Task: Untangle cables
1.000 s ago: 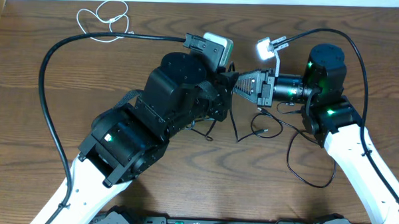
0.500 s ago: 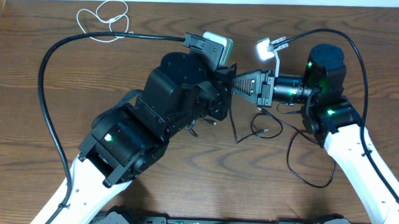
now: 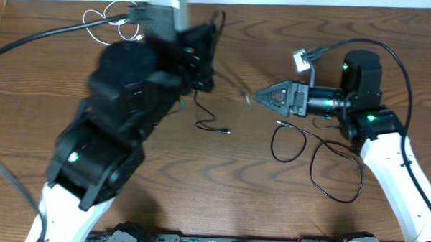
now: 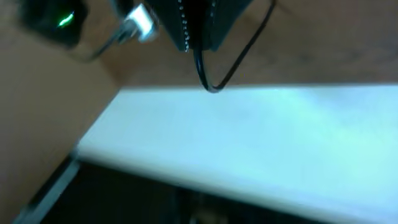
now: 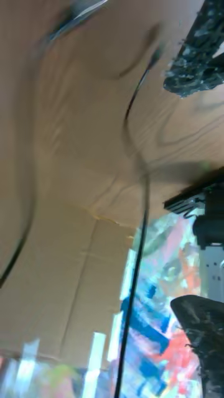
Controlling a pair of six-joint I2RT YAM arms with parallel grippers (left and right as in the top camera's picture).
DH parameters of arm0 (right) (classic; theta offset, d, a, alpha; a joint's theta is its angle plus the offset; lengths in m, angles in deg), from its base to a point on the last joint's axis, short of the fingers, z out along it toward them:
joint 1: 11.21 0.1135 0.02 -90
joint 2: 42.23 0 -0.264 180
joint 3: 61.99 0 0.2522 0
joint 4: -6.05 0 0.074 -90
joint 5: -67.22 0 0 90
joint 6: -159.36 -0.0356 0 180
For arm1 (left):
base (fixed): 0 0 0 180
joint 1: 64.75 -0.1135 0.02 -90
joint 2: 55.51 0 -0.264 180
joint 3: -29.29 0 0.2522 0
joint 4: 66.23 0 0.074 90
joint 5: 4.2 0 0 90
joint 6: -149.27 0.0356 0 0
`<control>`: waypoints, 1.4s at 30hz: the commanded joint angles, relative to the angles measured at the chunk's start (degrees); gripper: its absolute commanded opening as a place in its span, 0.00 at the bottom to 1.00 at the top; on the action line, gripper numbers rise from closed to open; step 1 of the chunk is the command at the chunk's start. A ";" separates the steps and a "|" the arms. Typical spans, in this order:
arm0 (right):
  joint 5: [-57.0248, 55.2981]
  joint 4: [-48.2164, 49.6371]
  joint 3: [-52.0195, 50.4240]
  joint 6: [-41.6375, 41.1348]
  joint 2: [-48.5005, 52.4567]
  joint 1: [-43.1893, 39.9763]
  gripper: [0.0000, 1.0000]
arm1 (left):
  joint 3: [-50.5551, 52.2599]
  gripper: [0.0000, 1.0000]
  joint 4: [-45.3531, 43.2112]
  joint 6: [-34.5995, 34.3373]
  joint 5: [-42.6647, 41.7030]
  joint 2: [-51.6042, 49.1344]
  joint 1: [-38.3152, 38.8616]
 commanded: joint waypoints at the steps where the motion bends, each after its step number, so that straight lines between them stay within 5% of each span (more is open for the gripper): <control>1: -4.04 -7.02 0.28 8.57 -0.63 -1.66 0.99 | -0.63 0.07 -6.23 -4.83 0.52 3.28 -1.27; 8: -19.19 -21.09 0.28 10.16 -0.63 -1.51 0.99 | -0.63 0.08 -11.39 -4.83 1.05 0.68 -1.29; 18: -20.83 -21.90 0.28 12.26 -0.63 2.45 0.99 | -0.63 0.07 -18.21 -8.44 7.67 -10.91 -7.02; 23: -26.25 -21.90 0.28 12.26 -0.63 5.84 0.99 | -0.63 0.07 -13.03 -13.66 7.65 -15.28 -14.75; 35: -29.64 -22.25 0.28 12.26 -0.63 6.80 0.99 | -0.61 0.07 2.84 -13.57 7.65 -22.45 -33.51; 42: -29.66 -22.29 0.28 12.26 -0.63 6.80 0.99 | -0.61 0.07 4.52 -7.96 4.11 -26.21 -45.09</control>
